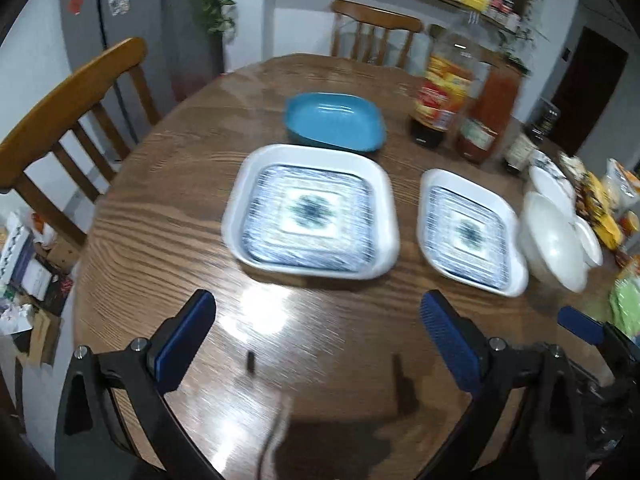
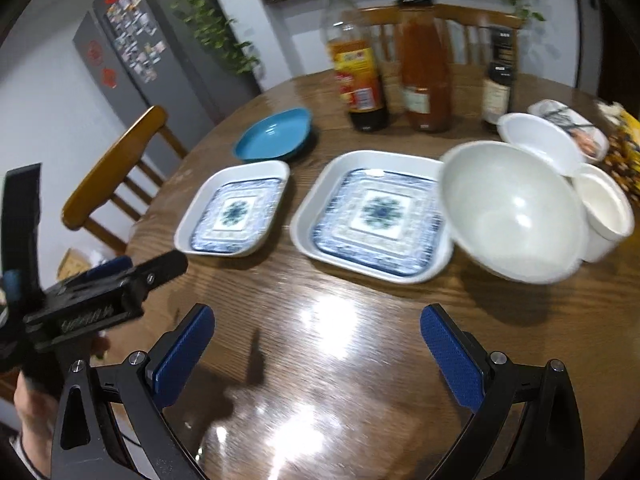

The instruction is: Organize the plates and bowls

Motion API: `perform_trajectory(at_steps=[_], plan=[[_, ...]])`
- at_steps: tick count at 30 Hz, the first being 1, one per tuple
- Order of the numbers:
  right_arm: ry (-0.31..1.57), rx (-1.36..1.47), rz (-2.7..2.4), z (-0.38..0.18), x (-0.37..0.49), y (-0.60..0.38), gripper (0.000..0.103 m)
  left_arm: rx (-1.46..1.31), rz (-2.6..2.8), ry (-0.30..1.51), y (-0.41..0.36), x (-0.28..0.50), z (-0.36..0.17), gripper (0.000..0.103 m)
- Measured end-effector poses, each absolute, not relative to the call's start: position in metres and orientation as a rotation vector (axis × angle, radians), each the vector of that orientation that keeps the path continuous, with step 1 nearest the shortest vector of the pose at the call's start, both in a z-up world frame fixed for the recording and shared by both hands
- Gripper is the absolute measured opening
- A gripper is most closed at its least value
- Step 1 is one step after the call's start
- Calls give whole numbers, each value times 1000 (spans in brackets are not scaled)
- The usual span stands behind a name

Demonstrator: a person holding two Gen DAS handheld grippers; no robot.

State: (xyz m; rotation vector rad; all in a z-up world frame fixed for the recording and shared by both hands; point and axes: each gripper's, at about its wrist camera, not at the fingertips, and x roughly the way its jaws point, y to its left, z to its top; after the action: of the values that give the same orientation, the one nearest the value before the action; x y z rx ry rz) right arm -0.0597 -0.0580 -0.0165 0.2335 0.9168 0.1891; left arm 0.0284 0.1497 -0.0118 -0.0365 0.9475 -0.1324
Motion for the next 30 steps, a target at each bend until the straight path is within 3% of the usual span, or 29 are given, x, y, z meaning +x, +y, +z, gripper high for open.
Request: perform_trajectory(at_steps=[8,11,16,20,25,27,30], plan=[[934,233,262,-18,-16,-26,103,-21,-105,1002,170,64,-27,102],[948,226,263,-20,6,-19,103,-23,-93,1013,172,78,-33,97],[970,209,243,-24,44,-8,103,-48,-92,1075,179,103,-46,62],[999,170,250,-29,74,4,102,-37,-80,1085,183,114,-53,51],[1042,113,249,-46,104,11,75,-55,-88,1098,186,123,-61,32],[1075,86,240,-55,116,13,73,-52,-98,1095,188,123,-62,32],[1117,79,232,-66,128,13,61,-45,-104,1089,190,124,-62,30]])
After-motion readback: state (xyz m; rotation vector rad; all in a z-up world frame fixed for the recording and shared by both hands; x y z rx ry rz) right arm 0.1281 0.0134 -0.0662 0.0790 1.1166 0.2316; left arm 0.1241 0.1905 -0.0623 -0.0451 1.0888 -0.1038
